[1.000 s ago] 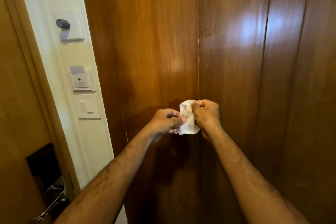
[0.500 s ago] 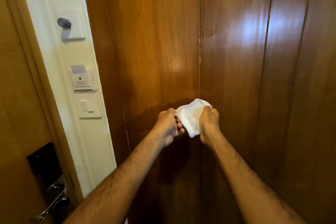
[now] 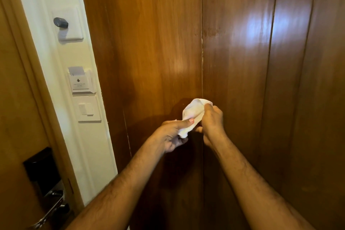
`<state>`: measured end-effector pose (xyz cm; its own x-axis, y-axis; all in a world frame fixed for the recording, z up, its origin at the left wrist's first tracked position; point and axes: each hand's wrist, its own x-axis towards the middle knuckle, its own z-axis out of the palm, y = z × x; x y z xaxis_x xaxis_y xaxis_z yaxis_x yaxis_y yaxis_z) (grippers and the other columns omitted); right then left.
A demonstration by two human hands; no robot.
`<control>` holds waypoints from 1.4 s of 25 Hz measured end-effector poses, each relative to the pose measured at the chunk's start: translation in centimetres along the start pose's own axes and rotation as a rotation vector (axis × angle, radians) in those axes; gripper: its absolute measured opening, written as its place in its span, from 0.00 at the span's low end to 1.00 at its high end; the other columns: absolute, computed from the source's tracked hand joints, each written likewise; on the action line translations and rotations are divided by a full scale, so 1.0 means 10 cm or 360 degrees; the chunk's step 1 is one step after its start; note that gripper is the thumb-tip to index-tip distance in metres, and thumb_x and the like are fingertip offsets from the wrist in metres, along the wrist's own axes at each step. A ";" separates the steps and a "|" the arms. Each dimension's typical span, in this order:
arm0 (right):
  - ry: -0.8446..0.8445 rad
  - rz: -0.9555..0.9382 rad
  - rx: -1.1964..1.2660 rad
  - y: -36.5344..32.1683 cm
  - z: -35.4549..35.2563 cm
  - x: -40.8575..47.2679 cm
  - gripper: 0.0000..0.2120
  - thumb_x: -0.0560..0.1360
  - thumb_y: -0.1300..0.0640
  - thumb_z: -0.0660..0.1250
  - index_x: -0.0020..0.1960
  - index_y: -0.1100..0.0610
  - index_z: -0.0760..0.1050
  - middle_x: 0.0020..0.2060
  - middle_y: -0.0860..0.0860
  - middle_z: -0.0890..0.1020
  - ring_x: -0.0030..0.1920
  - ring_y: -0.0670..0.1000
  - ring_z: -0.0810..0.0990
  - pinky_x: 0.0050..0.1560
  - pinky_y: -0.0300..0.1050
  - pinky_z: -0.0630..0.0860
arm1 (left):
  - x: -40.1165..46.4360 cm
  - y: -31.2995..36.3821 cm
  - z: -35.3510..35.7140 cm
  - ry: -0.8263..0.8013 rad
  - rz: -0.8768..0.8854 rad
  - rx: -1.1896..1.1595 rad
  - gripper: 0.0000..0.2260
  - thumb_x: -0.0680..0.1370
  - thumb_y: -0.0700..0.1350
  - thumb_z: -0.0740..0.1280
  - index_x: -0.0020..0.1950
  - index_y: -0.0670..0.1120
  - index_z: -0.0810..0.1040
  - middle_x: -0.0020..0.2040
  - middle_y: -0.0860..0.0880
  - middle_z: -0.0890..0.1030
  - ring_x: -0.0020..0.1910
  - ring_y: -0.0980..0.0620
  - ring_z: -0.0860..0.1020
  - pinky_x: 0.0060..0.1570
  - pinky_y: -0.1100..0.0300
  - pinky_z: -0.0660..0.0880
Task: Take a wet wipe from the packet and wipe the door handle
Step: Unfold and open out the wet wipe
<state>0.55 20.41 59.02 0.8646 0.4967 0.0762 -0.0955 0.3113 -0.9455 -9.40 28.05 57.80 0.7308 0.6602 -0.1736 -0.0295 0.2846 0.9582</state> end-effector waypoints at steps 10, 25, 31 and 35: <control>0.0626 0.0237 0.0250 -0.08 -0.18 0.18 0.21 0.82 0.50 0.50 0.67 0.62 0.69 0.62 0.60 0.77 0.60 0.60 0.78 0.59 0.54 0.76 | 0.12 -0.06 -0.35 0.0369 0.0407 -0.0796 0.15 0.80 0.24 0.58 0.44 0.43 0.71 0.37 0.43 0.76 0.31 0.52 0.80 0.28 0.56 0.83; 0.0009 0.0072 0.0082 0.01 -0.05 0.05 0.15 0.83 0.47 0.52 0.53 0.55 0.72 0.45 0.56 0.82 0.44 0.57 0.83 0.41 0.53 0.83 | -0.01 -0.16 -0.31 -0.0289 0.0089 -0.0101 0.11 0.78 0.35 0.72 0.60 0.36 0.80 0.40 0.43 0.80 0.25 0.58 0.75 0.25 0.63 0.78; 0.0483 -0.0114 -0.0241 0.11 -0.20 0.13 0.12 0.82 0.49 0.57 0.50 0.56 0.74 0.46 0.56 0.81 0.46 0.55 0.81 0.49 0.55 0.82 | 0.00 -0.05 -0.32 0.0082 0.0516 -0.0441 0.16 0.88 0.47 0.58 0.43 0.45 0.74 0.40 0.45 0.83 0.47 0.47 0.85 0.58 0.46 0.78; 0.0199 -0.0023 -0.0235 0.18 -0.20 0.04 0.15 0.82 0.51 0.56 0.38 0.51 0.74 0.37 0.50 0.79 0.40 0.51 0.80 0.44 0.49 0.79 | -0.03 -0.06 -0.40 -0.0026 0.0450 0.0043 0.05 0.86 0.48 0.63 0.57 0.48 0.75 0.60 0.42 0.83 0.56 0.47 0.85 0.53 0.50 0.83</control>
<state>1.71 19.59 56.73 0.9208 0.3856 0.0588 -0.0174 0.1910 -0.9814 -12.30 30.50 56.40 0.7068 0.6996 0.1048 -0.2157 0.0721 0.9738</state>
